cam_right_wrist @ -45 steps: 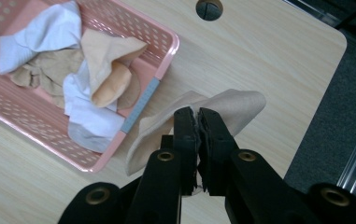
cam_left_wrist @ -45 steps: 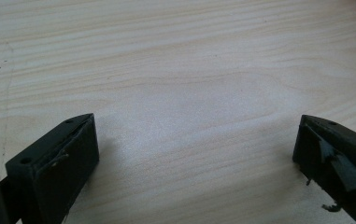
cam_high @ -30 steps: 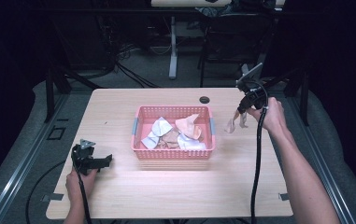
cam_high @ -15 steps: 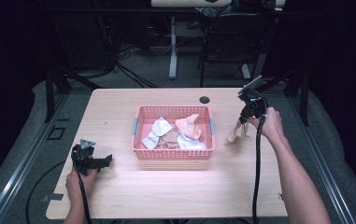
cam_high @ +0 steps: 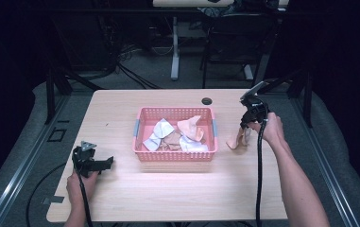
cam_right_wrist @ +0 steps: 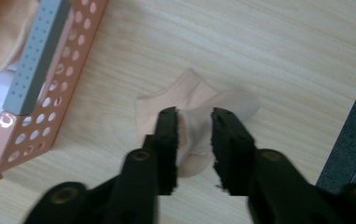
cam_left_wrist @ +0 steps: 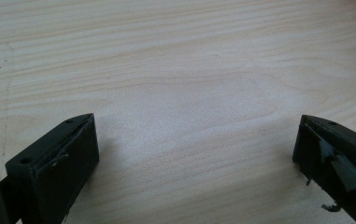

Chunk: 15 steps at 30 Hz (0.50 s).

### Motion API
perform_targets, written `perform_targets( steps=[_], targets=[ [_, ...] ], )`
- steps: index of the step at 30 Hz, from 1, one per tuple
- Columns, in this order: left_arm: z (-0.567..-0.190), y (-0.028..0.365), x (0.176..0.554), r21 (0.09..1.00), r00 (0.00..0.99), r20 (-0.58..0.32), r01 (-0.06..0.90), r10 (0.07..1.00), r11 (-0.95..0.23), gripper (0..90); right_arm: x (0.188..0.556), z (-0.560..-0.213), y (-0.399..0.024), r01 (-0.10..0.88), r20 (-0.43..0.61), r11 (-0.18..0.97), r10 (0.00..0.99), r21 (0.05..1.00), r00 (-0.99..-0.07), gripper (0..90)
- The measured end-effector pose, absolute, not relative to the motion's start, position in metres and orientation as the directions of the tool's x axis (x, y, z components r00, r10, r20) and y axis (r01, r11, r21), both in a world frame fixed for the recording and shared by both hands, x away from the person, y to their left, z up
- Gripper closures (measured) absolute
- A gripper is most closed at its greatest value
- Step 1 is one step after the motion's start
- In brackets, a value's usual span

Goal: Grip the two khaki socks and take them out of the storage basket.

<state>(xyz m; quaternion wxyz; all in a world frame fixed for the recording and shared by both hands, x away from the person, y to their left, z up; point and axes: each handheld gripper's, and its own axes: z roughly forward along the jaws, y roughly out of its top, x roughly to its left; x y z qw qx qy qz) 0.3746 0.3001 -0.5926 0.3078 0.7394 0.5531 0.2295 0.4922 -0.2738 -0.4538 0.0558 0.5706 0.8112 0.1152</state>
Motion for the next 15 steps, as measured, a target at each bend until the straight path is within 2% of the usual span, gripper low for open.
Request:
perform_targets(
  steps=[1, 4, 7, 10, 12, 15],
  targets=[
    [-0.593, 0.300, 0.375, 0.709, 0.283, -0.001, 0.677, 0.959, -0.199, 0.2, 0.491, -0.450, -0.274, 0.906, 0.040, 0.335, 0.934, 0.260, -0.356, 58.5],
    [-0.592, 0.300, 0.375, 0.708, 0.283, 0.000, 0.677, 0.959, -0.200, 0.2, 0.489, -0.444, -0.274, 0.901, 0.058, 0.335, 0.930, 0.274, -0.363, 44.3],
    [-0.592, 0.300, 0.374, 0.708, 0.283, 0.000, 0.677, 0.959, -0.200, 0.2, 0.486, -0.437, -0.274, 0.894, 0.068, 0.335, 0.927, 0.298, -0.370, 35.1],
    [-0.592, 0.300, 0.374, 0.708, 0.283, 0.000, 0.677, 0.959, -0.200, 0.2, 0.484, -0.430, -0.271, 0.887, 0.079, 0.341, 0.921, 0.311, -0.381, 31.9],
    [-0.593, 0.300, 0.375, 0.708, 0.283, -0.001, 0.677, 0.959, -0.199, 0.1, 0.482, -0.420, -0.262, 0.874, 0.065, 0.370, 0.910, 0.317, -0.408, 26.3],
    [-0.592, 0.300, 0.374, 0.708, 0.283, 0.000, 0.677, 0.959, -0.199, 0.1, 0.480, -0.414, -0.253, 0.863, 0.078, 0.380, 0.901, 0.332, -0.427, 24.6]
  ],
)
